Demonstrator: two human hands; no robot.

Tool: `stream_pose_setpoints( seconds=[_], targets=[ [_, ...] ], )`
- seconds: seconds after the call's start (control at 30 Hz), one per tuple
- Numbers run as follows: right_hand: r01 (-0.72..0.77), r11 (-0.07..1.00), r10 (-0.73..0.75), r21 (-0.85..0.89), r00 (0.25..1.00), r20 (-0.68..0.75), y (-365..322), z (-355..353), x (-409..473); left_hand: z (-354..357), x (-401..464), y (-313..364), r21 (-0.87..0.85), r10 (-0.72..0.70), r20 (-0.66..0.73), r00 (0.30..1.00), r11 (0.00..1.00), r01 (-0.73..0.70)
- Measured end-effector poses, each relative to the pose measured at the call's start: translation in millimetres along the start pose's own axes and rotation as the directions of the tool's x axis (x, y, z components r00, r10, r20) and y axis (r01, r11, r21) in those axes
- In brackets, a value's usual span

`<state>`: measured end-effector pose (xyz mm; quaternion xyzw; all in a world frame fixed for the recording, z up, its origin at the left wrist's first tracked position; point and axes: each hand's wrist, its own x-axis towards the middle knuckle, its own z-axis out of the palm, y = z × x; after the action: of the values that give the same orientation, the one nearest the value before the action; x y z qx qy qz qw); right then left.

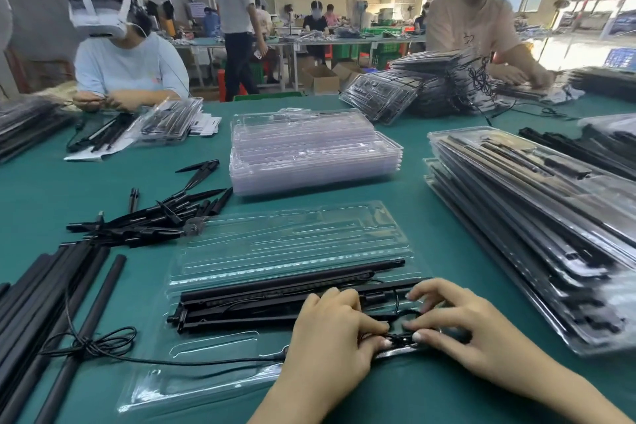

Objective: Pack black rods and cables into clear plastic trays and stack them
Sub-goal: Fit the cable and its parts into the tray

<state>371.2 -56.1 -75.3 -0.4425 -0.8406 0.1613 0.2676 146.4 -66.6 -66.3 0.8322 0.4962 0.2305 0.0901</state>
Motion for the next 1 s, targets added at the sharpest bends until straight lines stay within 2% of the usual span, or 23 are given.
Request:
stream_pose_setpoints(
  seconds=[0.1,0.17,0.23,0.3,0.4,0.5,0.6,0.67,0.77,0.87,0.93,1.0],
  targets=[
    [-0.064,0.993,0.060,0.102,0.997,0.042,-0.7,-7.1,12.7,-2.0,6.5,6.5,0.025,-0.021,-0.010,1.000,0.999,0.021],
    [-0.089,0.989,0.078,0.115,0.992,0.101,-0.5,-11.9,23.5,-3.2,6.9,9.9,0.151,0.065,-0.040,0.997,0.987,-0.058],
    [-0.084,0.994,0.069,0.074,0.979,0.192,0.2,-16.1,32.7,-6.9,5.3,15.4,0.228,0.075,0.057,0.996,0.970,-0.086],
    [-0.035,0.997,0.016,0.071,0.968,0.250,1.3,-18.3,38.0,-6.6,2.7,20.0,0.379,0.113,0.094,0.989,0.915,-0.140],
    [0.040,0.990,-0.068,0.136,0.976,0.208,5.0,-18.9,36.3,-3.0,-7.3,25.9,0.483,0.147,0.144,0.978,0.853,-0.200],
    [0.100,0.986,-0.119,0.131,0.982,0.144,7.7,-15.9,28.3,12.0,-19.5,36.2,0.545,0.076,0.159,0.984,0.824,-0.151],
    [0.175,0.984,-0.176,0.022,0.979,0.105,7.7,-14.6,24.2,19.6,-20.5,43.0,0.590,0.017,0.101,0.995,0.804,-0.074],
    [0.213,0.977,-0.209,-0.030,0.972,0.106,8.5,-14.2,24.6,22.9,-16.7,40.2,0.585,0.046,-0.006,0.999,0.810,-0.034],
    [0.271,0.958,-0.259,-0.098,0.959,0.115,8.7,-13.3,27.2,30.3,-16.7,35.9,0.600,0.032,-0.072,0.997,0.799,0.018],
    [0.247,0.963,-0.231,-0.111,0.963,0.137,10.0,-16.1,30.8,31.7,-19.9,39.1,0.636,0.007,-0.032,0.999,0.771,0.015],
    [0.176,0.984,-0.173,0.002,0.963,0.205,9.7,-24.0,34.3,39.2,-23.0,35.5,0.659,-0.026,0.033,0.999,0.752,-0.002],
    [0.055,0.985,-0.091,0.163,0.970,0.225,7.8,-30.6,39.3,42.3,-22.7,34.5,0.674,-0.021,-0.019,1.000,0.738,0.029]
  ],
)
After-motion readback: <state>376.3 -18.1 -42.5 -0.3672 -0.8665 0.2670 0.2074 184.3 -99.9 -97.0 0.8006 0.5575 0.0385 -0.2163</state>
